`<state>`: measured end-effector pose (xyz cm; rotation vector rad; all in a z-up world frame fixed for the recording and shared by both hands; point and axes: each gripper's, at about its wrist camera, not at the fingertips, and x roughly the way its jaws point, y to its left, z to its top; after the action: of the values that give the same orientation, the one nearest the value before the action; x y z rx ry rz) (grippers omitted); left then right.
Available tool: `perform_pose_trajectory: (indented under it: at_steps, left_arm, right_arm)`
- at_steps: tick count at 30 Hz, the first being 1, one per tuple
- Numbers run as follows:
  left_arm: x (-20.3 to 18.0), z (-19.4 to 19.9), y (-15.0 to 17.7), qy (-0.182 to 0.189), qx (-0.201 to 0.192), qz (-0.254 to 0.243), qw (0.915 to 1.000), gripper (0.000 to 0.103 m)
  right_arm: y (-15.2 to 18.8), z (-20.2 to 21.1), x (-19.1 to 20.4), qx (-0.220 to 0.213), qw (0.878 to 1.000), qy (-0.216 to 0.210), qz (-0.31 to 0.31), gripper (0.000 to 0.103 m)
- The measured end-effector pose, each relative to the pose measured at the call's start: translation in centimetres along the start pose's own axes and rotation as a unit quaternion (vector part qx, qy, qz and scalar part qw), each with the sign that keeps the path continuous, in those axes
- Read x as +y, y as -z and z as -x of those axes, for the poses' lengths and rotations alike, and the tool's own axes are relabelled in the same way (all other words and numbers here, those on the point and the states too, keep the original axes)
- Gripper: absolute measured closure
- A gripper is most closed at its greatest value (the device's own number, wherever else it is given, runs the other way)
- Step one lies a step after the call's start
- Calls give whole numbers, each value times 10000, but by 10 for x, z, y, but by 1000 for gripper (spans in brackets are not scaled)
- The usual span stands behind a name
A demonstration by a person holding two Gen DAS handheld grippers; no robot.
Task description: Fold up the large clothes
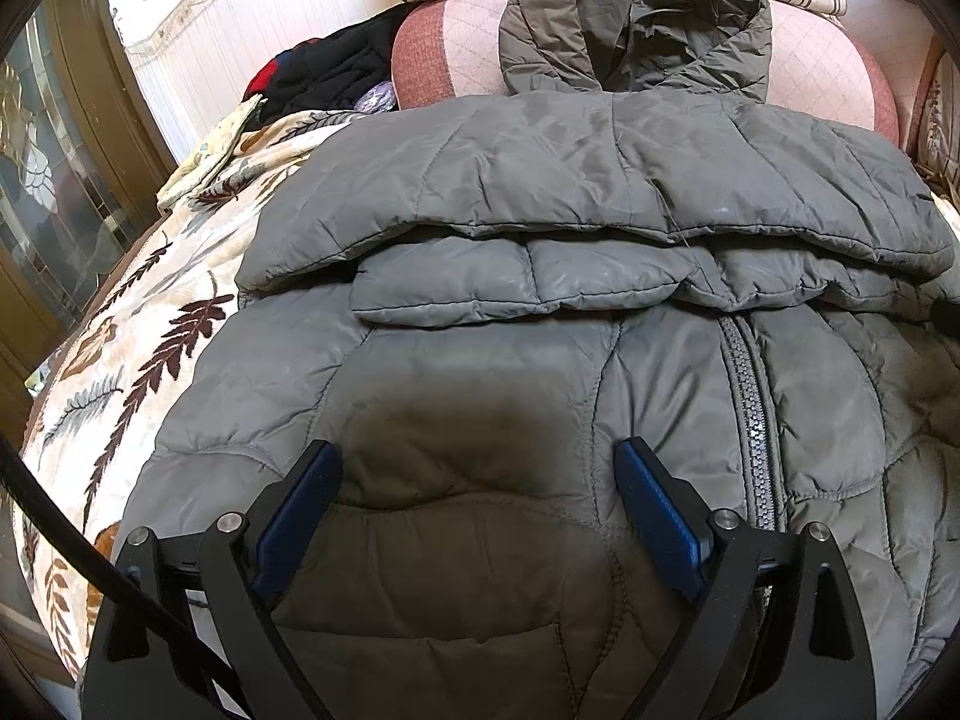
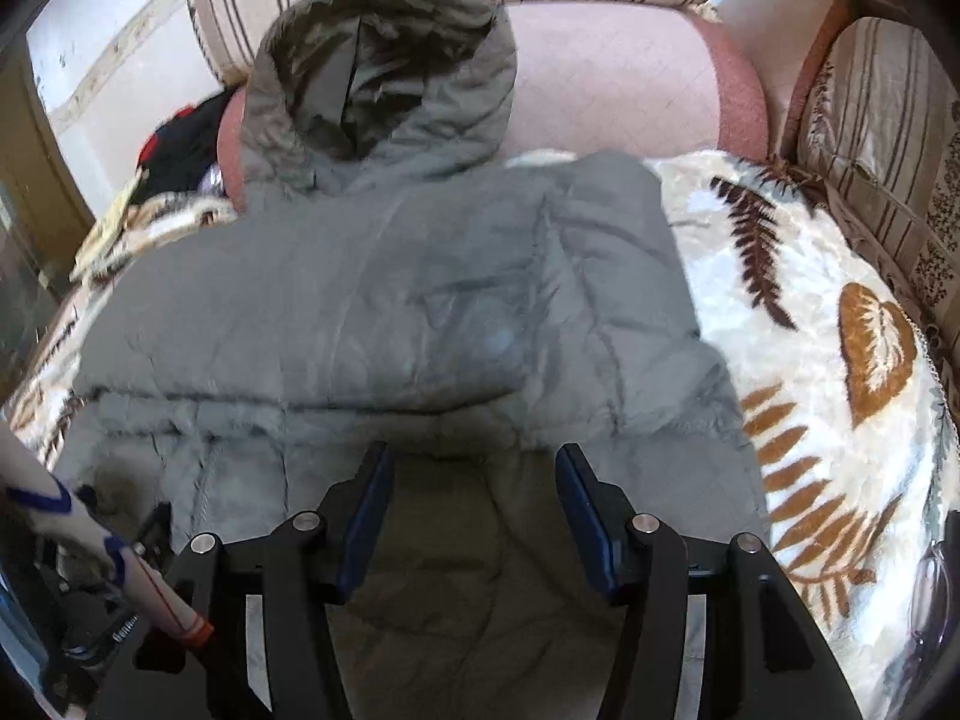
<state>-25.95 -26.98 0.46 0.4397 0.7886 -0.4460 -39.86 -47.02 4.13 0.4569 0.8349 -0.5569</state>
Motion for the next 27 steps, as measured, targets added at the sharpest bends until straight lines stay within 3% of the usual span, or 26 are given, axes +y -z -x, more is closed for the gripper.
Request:
perform_pose_trajectory:
  at_steps: [4, 8, 18, 27]
  left_arm:
    - [2, -2, 0, 36, 43, 35, 10000, 9]
    - [2, -4, -2, 31, 91, 47, 9999, 8]
    - [0, -7, -4, -147, 157, 13, 9998, 3]
    - [4, -8, -3, 38, 153, 180, 9997, 3]
  right_arm:
    - [6, -17, 7, 310, 9990, 182, 272, 38]
    - [8, -20, 15, 321, 9981, 307, 416, 33]
    - [13, -22, 12, 333, 9981, 211, 464, 32]
    - [13, -26, 13, 354, 9979, 249, 477, 30]
